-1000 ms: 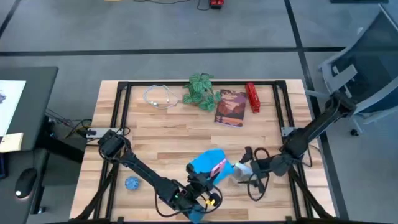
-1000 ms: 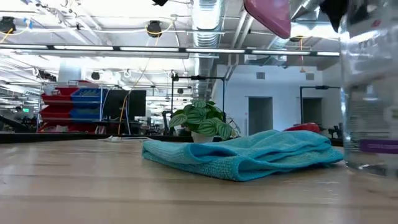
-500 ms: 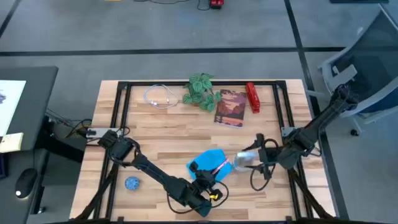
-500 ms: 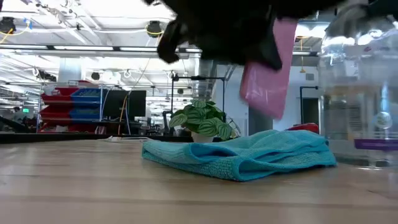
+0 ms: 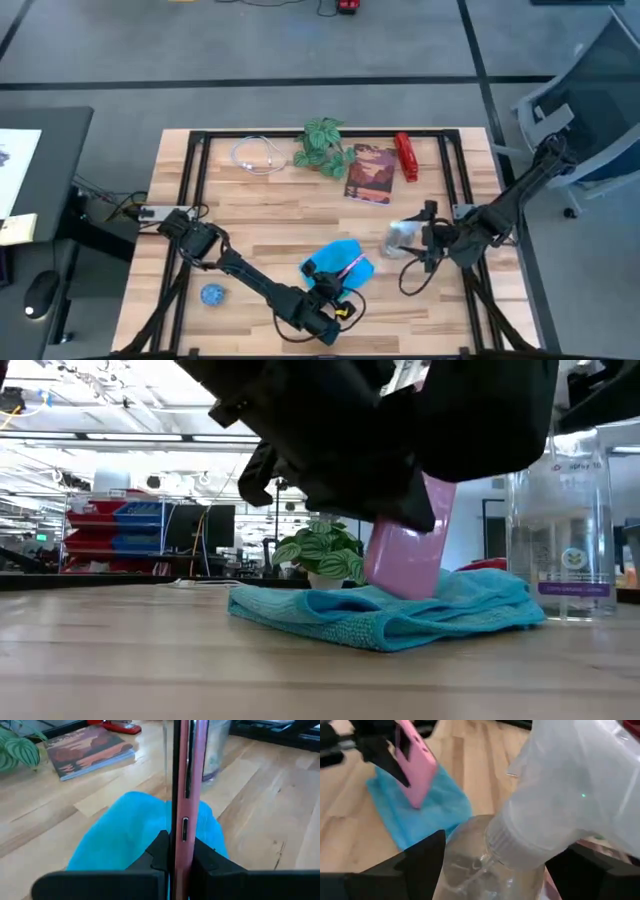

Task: Apply microfiber cloth
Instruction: Spray the back of the pink cellphone with the transparent spray bottle, then wipe the back and front of the pink cellphone with the blue microfiber cloth

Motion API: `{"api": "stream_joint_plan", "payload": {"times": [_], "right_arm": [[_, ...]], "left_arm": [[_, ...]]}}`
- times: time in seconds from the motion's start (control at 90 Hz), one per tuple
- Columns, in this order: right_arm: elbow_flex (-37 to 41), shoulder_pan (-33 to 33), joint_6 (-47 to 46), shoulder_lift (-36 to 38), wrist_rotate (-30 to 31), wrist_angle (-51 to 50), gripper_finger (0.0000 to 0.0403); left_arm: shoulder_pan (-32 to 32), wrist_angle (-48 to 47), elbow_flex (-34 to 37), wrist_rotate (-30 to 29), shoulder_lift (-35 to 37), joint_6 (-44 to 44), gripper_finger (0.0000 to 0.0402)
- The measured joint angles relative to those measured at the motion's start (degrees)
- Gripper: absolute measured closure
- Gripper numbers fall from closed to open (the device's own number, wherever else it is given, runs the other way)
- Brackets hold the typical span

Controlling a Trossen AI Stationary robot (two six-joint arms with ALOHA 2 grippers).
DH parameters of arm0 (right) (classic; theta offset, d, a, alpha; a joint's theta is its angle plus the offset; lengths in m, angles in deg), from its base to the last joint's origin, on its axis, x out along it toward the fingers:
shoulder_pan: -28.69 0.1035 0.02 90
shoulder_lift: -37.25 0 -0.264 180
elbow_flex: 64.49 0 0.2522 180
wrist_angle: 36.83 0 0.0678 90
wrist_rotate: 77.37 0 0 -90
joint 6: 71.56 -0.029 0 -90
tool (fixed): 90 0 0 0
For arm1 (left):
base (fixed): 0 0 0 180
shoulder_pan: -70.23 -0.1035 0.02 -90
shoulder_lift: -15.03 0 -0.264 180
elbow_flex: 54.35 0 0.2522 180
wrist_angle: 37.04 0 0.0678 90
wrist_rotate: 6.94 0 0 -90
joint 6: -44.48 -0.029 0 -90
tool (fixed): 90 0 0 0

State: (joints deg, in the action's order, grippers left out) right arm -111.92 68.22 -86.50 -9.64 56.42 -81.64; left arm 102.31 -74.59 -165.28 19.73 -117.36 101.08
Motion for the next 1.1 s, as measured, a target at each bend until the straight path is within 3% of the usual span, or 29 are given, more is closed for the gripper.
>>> {"api": "stream_joint_plan", "payload": {"times": [0.267, 0.644, 0.722, 0.867, 1.1], "right_arm": [[-6.6, -2.7, 4.1, 6.44, -0.22, -9.64, 0.0101], [-17.1, 0.34, 4.91, 5.47, -0.17, -18.94, 0.0101], [-17.44, 2.02, 4.8, 4.33, -0.17, -18.17, 0.0101], [-17.46, 5.96, 4.45, -0.58, 0.18, -15.6, 0.0101], [-19.82, 12.05, 2.78, -11.04, 0.27, -8.1, 0.0101]], "left_arm": [[-0.1, 0.12, 0.0, -0.06, 0.0, -0.69, 0.0391], [1.04, -5.34, -0.07, -4.11, 1.2, -1.49, 0.0391], [1.42, -10.29, 0.29, -4.04, 1.2, 4.3, 0.0391], [2.21, -11.24, 3.73, -4.66, 1.17, 11.13, 0.0391], [2.3, -3.72, 7.51, -2.77, 1.54, 11.04, 0.0391]]}}
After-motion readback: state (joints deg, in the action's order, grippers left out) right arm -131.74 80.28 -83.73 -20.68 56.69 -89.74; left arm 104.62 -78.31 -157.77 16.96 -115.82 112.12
